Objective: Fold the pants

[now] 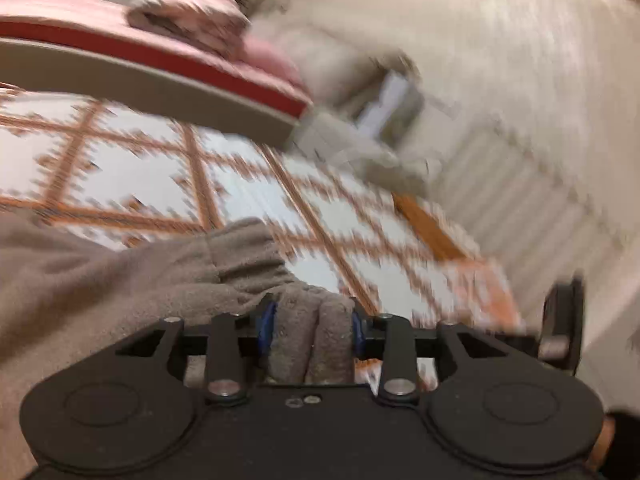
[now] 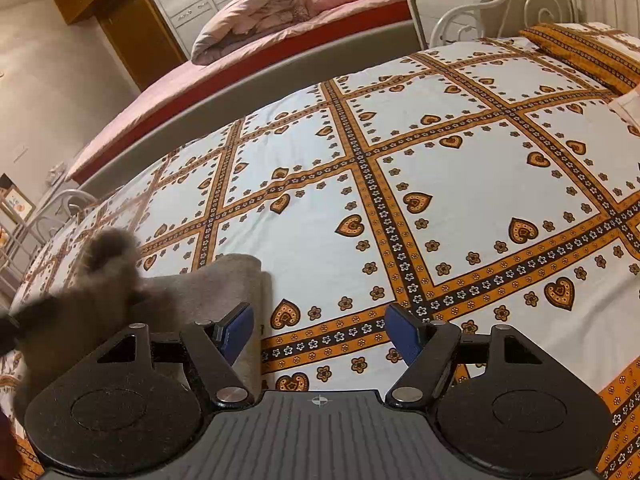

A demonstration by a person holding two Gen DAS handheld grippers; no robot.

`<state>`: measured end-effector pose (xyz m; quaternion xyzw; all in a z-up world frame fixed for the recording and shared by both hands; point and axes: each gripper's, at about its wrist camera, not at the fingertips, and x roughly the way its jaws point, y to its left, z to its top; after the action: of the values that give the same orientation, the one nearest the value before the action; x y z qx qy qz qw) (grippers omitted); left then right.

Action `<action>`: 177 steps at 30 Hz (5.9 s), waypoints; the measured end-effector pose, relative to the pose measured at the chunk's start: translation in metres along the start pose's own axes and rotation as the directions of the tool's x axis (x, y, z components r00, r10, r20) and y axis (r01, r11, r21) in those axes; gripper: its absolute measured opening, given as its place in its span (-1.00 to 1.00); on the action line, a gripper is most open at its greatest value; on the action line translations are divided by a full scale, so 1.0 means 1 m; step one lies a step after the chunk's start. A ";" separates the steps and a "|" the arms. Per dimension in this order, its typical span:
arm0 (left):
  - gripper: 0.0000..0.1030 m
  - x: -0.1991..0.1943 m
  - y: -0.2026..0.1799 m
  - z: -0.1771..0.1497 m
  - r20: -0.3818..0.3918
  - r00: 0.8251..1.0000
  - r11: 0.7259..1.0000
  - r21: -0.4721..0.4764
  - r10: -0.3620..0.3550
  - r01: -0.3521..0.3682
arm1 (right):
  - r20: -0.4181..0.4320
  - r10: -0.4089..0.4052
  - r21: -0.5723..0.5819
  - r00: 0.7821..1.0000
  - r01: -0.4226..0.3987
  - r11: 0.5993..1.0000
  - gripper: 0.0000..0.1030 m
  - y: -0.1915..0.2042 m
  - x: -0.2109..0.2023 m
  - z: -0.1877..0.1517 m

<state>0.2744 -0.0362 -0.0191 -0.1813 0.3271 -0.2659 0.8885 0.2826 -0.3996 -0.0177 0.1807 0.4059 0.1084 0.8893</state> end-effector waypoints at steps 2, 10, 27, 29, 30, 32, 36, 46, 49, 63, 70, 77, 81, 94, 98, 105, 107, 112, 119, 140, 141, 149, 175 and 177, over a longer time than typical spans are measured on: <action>0.17 0.018 -0.005 -0.011 -0.051 0.999 1.000 -0.007 0.005 -0.006 | 0.010 0.003 0.015 1.000 -0.003 1.000 0.42 -0.002 -0.001 0.003; 0.02 -0.001 0.004 -0.002 -0.015 0.992 0.992 0.014 0.127 -0.127 | 0.037 0.073 0.010 0.997 -0.073 0.997 0.43 0.009 -0.006 0.004; 0.04 -0.134 0.132 0.017 -0.021 0.908 0.904 -0.086 0.418 -0.419 | -0.224 0.444 0.244 0.868 -0.391 0.888 0.42 0.048 0.064 -0.018; 0.04 -0.141 0.144 0.014 -0.032 0.911 0.901 -0.133 0.412 -0.412 | -0.242 0.434 0.250 0.868 -0.376 0.892 0.42 0.054 0.075 -0.018; 0.04 -0.143 0.147 0.014 -0.036 0.912 0.901 -0.140 0.409 -0.410 | -0.243 0.435 0.253 0.867 -0.376 0.891 0.42 0.057 0.079 -0.017; 0.21 -0.145 0.148 0.012 -0.033 0.910 0.901 -0.129 0.413 -0.413 | -0.247 0.449 0.255 0.859 -0.389 0.885 0.42 0.063 0.085 -0.018; 0.23 -0.149 0.155 0.011 -0.035 0.909 0.898 -0.148 0.415 -0.415 | -0.249 0.423 0.157 0.871 -0.395 0.905 0.10 0.080 0.089 -0.022; 0.24 -0.139 0.151 0.010 -0.039 0.903 0.893 -0.132 0.428 -0.430 | -0.077 0.503 0.005 0.861 -0.504 0.864 -0.41 0.092 0.031 -0.015; 0.24 -0.134 0.148 0.011 -0.039 0.903 0.895 -0.117 0.428 -0.430 | -0.046 0.498 -0.017 0.866 -0.499 0.866 -0.41 0.081 0.019 -0.012; 0.25 -0.116 0.134 0.012 -0.041 0.908 0.905 -0.080 0.417 -0.419 | -0.166 0.324 0.081 0.931 -0.314 0.946 -0.41 0.038 0.050 -0.018; 0.28 -0.116 0.132 0.011 -0.049 0.905 0.902 -0.068 0.423 -0.426 | -0.153 0.320 0.043 0.935 -0.317 0.947 -0.41 0.045 0.042 -0.018; 0.28 -0.116 0.133 0.011 -0.048 0.906 0.903 -0.071 0.421 -0.423 | -0.087 0.383 0.043 0.919 -0.381 0.924 -0.41 0.041 0.023 -0.013; 0.28 -0.113 0.131 0.011 -0.050 0.907 0.905 -0.066 0.418 -0.420 | -0.157 0.264 0.074 0.952 -0.256 0.964 -0.41 0.025 0.046 -0.014; 0.30 -0.111 0.125 0.009 -0.047 0.921 0.920 -0.051 0.387 -0.390 | -0.050 0.424 0.067 0.904 -0.421 0.905 -0.39 0.041 0.020 -0.004; 0.31 -0.104 0.118 0.008 -0.059 0.931 0.932 -0.029 0.360 -0.362 | -0.184 0.254 0.066 0.949 -0.246 0.967 -0.28 0.031 0.055 -0.015; 0.37 -0.084 0.106 0.006 -0.086 0.957 0.960 -0.003 0.278 -0.279 | -0.123 0.268 0.002 0.956 -0.270 0.963 -0.22 0.042 0.030 -0.012; 0.37 -0.071 0.102 0.004 -0.118 0.958 0.965 0.016 0.262 -0.262 | -0.114 0.281 -0.003 0.953 -0.283 0.959 -0.22 0.046 0.030 -0.013; 0.48 -0.037 0.110 -0.010 -0.222 0.889 0.916 0.093 0.401 -0.390 | -0.106 0.270 -0.059 0.957 -0.277 0.959 -0.30 0.053 0.035 -0.014; 0.34 -0.050 0.113 -0.006 -0.167 0.907 0.922 0.033 0.386 -0.386 | -0.104 0.241 -0.038 0.965 -0.246 0.968 -0.28 0.045 0.037 -0.016; 0.57 -0.023 0.144 0.028 -0.101 0.917 0.917 -0.060 0.386 -0.393 | -0.043 0.101 -0.038 0.994 -0.102 0.994 0.04 0.053 0.065 0.021; 0.57 -0.030 0.144 0.030 -0.095 0.925 0.923 -0.077 0.369 -0.376 | -0.027 0.128 -0.023 0.991 -0.129 0.991 0.04 0.050 0.056 0.023; 0.61 -0.066 0.135 0.025 -0.099 0.957 0.956 -0.086 0.272 -0.280 | -0.131 0.282 0.025 0.951 -0.281 0.959 0.04 0.041 0.029 0.012; 0.64 -0.094 0.125 0.019 -0.101 0.946 0.946 -0.066 0.309 -0.317 | -0.122 0.443 0.309 0.888 -0.390 0.867 -0.70 -0.023 0.031 -0.014; 0.64 -0.094 0.125 0.018 -0.104 0.946 0.947 -0.064 0.308 -0.315 | -0.102 0.479 0.301 0.872 -0.432 0.850 -0.70 -0.021 0.026 -0.013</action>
<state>0.2700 0.1207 -0.0226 -0.1499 0.4029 -0.1170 0.8952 0.2902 -0.4068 -0.0514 0.3805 0.4380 0.2761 0.7663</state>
